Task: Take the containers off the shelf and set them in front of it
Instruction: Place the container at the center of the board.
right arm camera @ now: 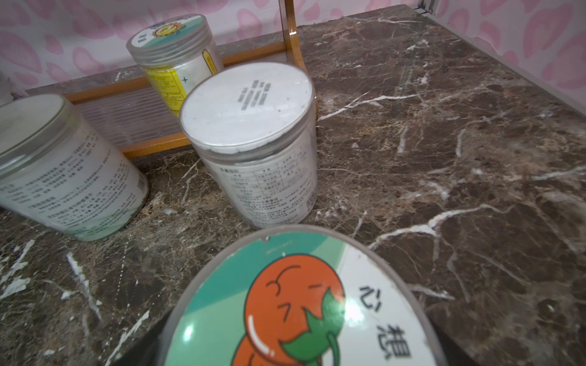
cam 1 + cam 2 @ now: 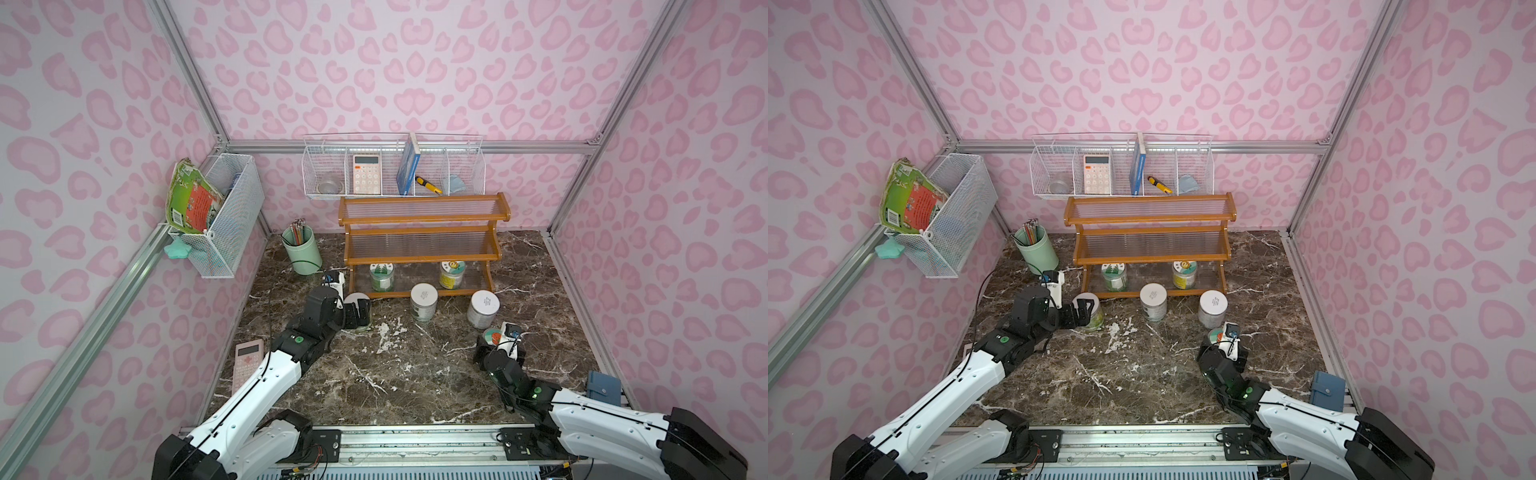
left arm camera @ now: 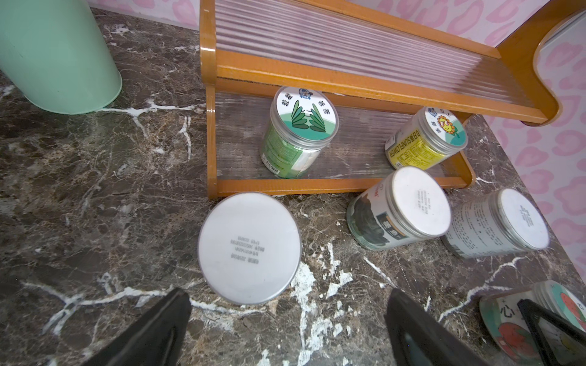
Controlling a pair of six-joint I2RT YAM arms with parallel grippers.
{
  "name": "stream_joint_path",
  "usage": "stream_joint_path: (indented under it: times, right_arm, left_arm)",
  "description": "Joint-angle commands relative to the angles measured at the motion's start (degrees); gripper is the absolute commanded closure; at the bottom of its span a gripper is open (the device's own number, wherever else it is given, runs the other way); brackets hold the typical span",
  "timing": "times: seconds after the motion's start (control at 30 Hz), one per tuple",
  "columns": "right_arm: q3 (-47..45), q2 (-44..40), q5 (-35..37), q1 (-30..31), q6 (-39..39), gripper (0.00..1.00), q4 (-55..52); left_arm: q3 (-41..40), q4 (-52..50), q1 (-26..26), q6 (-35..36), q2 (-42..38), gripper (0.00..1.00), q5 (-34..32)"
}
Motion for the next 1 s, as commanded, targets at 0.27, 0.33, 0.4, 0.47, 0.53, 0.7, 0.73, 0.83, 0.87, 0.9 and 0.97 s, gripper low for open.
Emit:
stream_joint_path:
  times: [0.27, 0.33, 0.4, 0.47, 0.53, 0.7, 0.73, 0.83, 0.87, 0.9, 0.97]
  right_arm:
    - [0.2, 6.1, 1.2, 0.0, 0.8, 0.04, 4.5]
    - [1.8, 6.4, 0.3, 0.1, 1.5, 0.01, 1.6]
    - [2.3, 5.7, 1.3, 0.7, 1.1, 0.01, 1.3]
    - [1.7, 3.8, 1.9, 1.5, 0.0, 0.01, 2.1]
    - [1.3, 1.4, 1.9, 1.5, -0.6, 0.01, 1.9]
    - [2.4, -3.4, 2.2, 1.6, -0.4, 0.01, -3.3]
    - [3.1, -4.3, 2.5, 1.6, 0.1, 0.01, -5.1]
    - [4.9, -7.4, 3.2, 1.6, 0.0, 0.01, -9.9]
    - [5.5, -8.5, 3.4, 1.6, 0.1, 0.01, -11.2]
    - [5.8, -9.8, 3.2, 1.6, -1.0, 0.01, -11.6]
    - [7.2, -12.3, 3.4, 1.7, -1.3, 0.01, -14.1]
  left_arm:
    - [-0.2, 1.1, 0.0, -0.2, -0.7, 0.0, 0.2]
    - [-0.1, 0.9, 0.0, -0.2, -0.8, 0.01, 0.1]
    - [-0.2, 0.8, 0.0, -0.3, -1.0, 0.0, 0.0]
    - [-0.3, 1.0, 0.0, -0.2, -1.2, 0.0, 0.0]
    - [-0.4, 1.1, 0.0, -0.3, -1.3, 0.0, 0.0]
    - [-0.4, 1.1, 0.0, -0.3, -1.6, 0.01, 0.1]
    - [-0.3, 1.1, 0.0, -0.3, -1.7, 0.01, 0.0]
    - [-0.4, 1.2, 0.0, -0.3, -1.9, 0.01, 0.1]
    - [-0.4, 1.2, 0.0, -0.3, -1.9, 0.01, 0.1]
    - [-0.4, 1.2, 0.0, -0.3, -2.0, 0.01, 0.1]
    - [-0.5, 1.1, 0.0, -0.3, -2.1, 0.0, 0.0]
